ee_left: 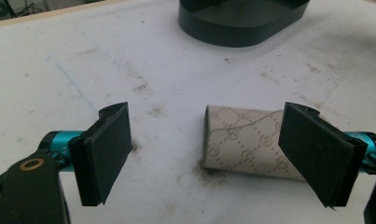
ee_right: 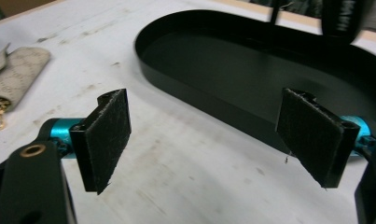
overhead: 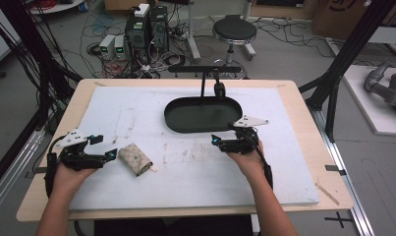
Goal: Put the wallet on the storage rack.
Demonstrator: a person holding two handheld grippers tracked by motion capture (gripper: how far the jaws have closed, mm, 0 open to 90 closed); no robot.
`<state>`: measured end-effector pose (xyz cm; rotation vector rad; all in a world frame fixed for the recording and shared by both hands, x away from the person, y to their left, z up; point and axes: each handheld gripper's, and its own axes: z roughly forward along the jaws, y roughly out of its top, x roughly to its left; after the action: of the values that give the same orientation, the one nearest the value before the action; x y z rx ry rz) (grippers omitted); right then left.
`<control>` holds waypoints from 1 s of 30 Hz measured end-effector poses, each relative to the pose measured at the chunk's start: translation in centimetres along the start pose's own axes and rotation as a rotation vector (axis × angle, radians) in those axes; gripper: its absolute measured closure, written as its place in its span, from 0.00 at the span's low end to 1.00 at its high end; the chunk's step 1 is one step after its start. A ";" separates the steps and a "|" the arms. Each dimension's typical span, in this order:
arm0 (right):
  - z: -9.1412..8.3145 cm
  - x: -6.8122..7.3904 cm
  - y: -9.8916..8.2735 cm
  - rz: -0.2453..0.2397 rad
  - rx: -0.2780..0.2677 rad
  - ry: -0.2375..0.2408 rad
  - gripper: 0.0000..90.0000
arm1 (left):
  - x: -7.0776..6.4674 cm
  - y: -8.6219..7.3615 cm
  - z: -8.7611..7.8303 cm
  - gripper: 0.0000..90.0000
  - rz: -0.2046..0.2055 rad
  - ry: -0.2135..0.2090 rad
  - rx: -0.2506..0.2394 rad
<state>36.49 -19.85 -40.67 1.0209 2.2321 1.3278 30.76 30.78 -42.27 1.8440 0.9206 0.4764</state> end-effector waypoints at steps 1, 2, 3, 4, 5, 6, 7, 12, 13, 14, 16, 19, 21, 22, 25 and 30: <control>0.5 0.5 0.2 -0.004 0.006 0.013 0.20 | 0.1 -0.1 -0.2 0.19 -0.003 0.006 -0.003; 0.8 0.7 0.3 -0.009 0.011 0.021 0.20 | 0.3 -0.3 -0.6 0.19 -0.010 0.013 -0.008; 1.3 1.2 0.6 -0.015 0.021 0.034 0.21 | 0.4 -0.3 -0.9 0.19 -0.008 0.017 -0.008; 1.6 1.5 0.7 -0.019 0.023 0.040 0.20 | 0.5 -0.5 -1.3 0.19 -0.011 0.023 -0.011; 2.0 2.0 0.9 -0.024 0.028 0.051 0.20 | 0.6 -0.6 -1.6 0.19 -0.014 0.032 -0.011; 2.3 2.4 1.1 -0.025 0.029 0.064 0.20 | 0.7 -0.7 -1.9 0.19 -0.016 0.038 -0.012; 2.6 2.8 1.3 -0.029 0.028 0.076 0.20 | 0.7 -0.7 -1.9 0.19 -0.016 0.038 -0.012; 4.3 4.8 1.8 -0.064 0.051 0.115 0.20 | 0.9 -1.3 -3.2 0.19 -0.009 0.056 -0.017; 4.6 5.1 1.9 -0.066 0.055 0.120 0.20 | 0.9 -1.4 -3.3 0.19 -0.009 0.059 -0.016; 4.9 5.5 2.0 -0.072 0.063 0.128 0.20 | 0.9 -1.5 -3.5 0.19 -0.012 0.064 -0.018; 5.6 6.4 2.3 -0.083 0.062 0.144 0.20 | 1.0 -1.6 -3.8 0.19 -0.011 0.068 -0.017; 6.5 7.5 2.7 -0.089 0.065 0.160 0.20 | 0.9 -1.6 -4.1 0.19 -0.007 0.067 -0.026; 6.8 7.9 2.8 -0.095 0.068 0.164 0.20 | 0.8 -1.6 -4.2 0.19 -0.004 0.062 -0.031; 7.4 8.8 2.9 -0.105 0.084 0.163 0.20 | 0.8 -1.5 -4.3 0.19 -0.002 0.061 -0.033; 8.3 9.8 3.0 -0.114 0.101 0.184 0.20 | 0.6 -1.2 -4.4 0.19 0.013 0.052 -0.042; 9.8 11.8 3.3 -0.129 0.121 0.211 0.20 | 0.7 -1.2 -4.4 0.19 0.007 0.053 -0.039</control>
<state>35.80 -4.20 -42.04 0.7904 2.5150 1.3114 27.83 34.18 -41.43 1.8068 0.9344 0.5463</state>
